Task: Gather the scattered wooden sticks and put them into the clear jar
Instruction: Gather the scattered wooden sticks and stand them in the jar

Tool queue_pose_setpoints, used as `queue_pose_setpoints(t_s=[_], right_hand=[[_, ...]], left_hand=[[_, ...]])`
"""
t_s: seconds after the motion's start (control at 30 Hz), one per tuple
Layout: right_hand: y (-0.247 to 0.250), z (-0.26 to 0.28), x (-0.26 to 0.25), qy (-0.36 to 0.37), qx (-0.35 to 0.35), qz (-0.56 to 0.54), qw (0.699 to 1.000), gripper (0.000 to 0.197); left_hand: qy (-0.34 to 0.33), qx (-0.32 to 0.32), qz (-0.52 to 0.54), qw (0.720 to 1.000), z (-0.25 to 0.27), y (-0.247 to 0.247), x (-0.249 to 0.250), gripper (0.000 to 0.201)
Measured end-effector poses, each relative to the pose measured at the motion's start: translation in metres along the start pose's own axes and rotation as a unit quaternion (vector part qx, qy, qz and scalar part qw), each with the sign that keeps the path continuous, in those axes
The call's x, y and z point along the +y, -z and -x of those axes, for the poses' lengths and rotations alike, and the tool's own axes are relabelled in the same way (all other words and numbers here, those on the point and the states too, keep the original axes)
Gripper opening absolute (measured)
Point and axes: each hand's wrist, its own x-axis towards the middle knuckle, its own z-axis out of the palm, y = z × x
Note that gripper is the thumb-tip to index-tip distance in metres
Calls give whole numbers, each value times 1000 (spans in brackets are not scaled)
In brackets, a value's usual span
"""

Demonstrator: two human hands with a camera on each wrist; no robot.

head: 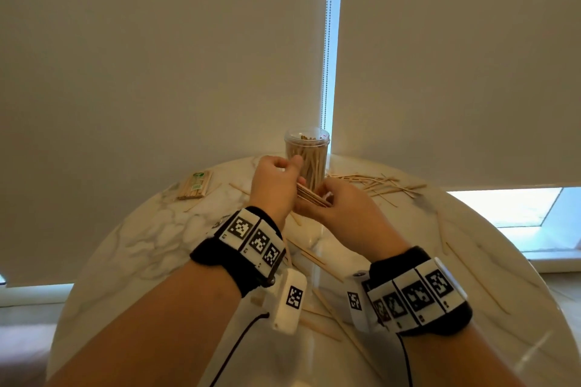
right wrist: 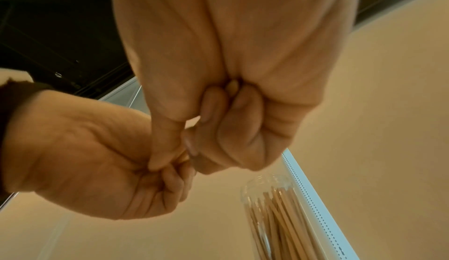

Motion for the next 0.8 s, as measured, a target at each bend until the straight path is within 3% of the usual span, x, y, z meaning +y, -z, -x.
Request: queue_pose_setpoints(t_s=[0.1,0.2,0.33,0.4,0.53,0.6,0.67,0.8], right_hand=[[1,0,-2,41,44,1,998,27],[3,-2,3,40,80,26,996,28],[7,-4,8,17,107,42,993,40],[8,-4,11,12,103,49,993,39],[26,-4,14,-33,119,35,992,39],[41,-9,15,-54,134,37,989,41],[54,-22,11,-58,145,49,986,42],[67,-78,-3,-37,163,97,981,42]], left_hand=[[11,39,47,998,-9,1,-3,24],[5,-11,-7,1000,-5,-6,-5,45],[-40,-52,-210,976,-10,-10,-10,58],[-45,-60,-257,964,-15,-9,-13,59],[26,-111,-125,986,-24,-13,-7,57],[49,-95,-60,992,-40,-13,-6,47],[44,-59,-82,994,-65,-9,-11,29],[30,-55,-188,980,-110,-4,-11,94]])
